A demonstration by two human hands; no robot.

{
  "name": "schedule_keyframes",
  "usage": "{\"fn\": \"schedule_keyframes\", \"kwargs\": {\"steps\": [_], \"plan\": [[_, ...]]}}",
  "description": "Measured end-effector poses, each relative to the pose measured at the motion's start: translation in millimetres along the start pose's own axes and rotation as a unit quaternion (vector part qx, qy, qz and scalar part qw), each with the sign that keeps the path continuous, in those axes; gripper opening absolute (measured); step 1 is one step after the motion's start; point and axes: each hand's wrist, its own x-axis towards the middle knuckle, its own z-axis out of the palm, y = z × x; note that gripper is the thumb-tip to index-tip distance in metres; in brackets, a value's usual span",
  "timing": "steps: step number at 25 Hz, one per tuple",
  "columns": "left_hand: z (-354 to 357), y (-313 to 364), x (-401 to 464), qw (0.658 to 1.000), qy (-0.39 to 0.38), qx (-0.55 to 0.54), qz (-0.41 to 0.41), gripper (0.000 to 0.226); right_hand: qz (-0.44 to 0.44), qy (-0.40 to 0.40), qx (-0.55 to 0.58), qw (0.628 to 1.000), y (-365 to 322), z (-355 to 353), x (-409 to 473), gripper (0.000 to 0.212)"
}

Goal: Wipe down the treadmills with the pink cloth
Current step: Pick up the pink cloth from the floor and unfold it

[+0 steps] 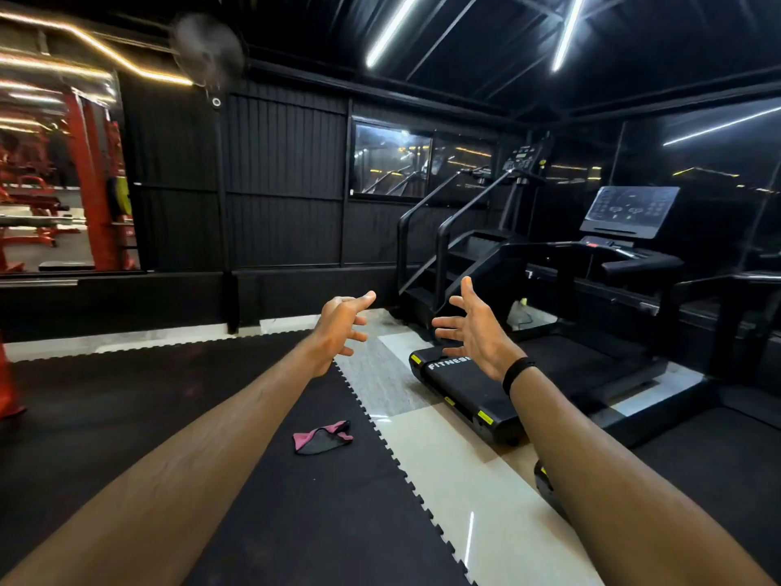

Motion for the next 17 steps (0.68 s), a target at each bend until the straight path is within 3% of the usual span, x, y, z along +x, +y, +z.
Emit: {"fn": "schedule_keyframes", "kwargs": {"steps": [9,17], "plan": [[23,-77,171,0.997,0.046,-0.008,-0.064,0.048,0.043,-0.025,0.032,0.998,74,-31,206,0.081],[-12,-140,315,0.990,0.095,-0.020,-0.102,0.039,0.080,-0.079,0.019,0.993,129,16,380,0.075]]}}
